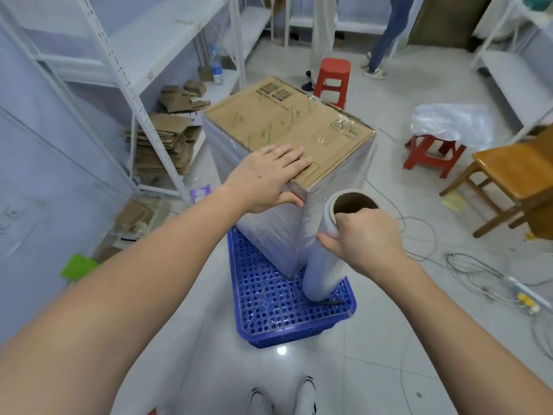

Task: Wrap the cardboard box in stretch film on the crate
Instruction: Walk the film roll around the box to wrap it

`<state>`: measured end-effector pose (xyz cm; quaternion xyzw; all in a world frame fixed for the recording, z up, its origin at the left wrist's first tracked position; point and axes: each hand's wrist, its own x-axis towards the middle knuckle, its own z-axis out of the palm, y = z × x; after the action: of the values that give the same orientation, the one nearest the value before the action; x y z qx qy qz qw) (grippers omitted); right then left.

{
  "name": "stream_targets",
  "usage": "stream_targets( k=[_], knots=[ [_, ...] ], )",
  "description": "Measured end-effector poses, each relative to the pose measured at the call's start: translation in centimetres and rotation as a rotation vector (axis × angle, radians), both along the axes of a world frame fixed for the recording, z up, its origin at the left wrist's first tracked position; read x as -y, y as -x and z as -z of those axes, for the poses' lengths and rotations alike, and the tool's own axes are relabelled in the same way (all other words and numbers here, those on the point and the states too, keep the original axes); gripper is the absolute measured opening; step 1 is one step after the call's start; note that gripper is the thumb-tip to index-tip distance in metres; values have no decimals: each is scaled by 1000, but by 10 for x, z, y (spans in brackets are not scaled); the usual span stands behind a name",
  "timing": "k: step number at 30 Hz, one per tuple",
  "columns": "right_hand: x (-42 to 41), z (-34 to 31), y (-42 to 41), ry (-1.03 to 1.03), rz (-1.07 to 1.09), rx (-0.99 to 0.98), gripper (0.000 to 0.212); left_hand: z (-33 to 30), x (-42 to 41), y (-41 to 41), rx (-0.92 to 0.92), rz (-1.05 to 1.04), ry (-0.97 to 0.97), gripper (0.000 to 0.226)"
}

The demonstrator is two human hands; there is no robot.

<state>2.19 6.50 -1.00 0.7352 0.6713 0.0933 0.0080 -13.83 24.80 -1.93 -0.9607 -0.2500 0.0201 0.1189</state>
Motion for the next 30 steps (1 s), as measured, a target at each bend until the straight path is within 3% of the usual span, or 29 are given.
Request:
stream_targets(
  k=[5,11,20,24,30],
  knots=[
    [13,-1,20,-36,-224,-17,65,0,1,-12,2,-20,-1,102],
    [17,-7,25,-134,-376,-72,56,-4,-2,-14,5,-25,8,100],
    [9,-2,38,-112,-671,-141,46,-3,-4,-17,0,-28,-13,98],
    [12,-5,34,-69,-725,-133,54,-3,-9,-13,12,-29,-2,98],
    [13,-7,22,-29,-765,-175,45,-5,-13,-16,13,-14,-11,98]
  ],
)
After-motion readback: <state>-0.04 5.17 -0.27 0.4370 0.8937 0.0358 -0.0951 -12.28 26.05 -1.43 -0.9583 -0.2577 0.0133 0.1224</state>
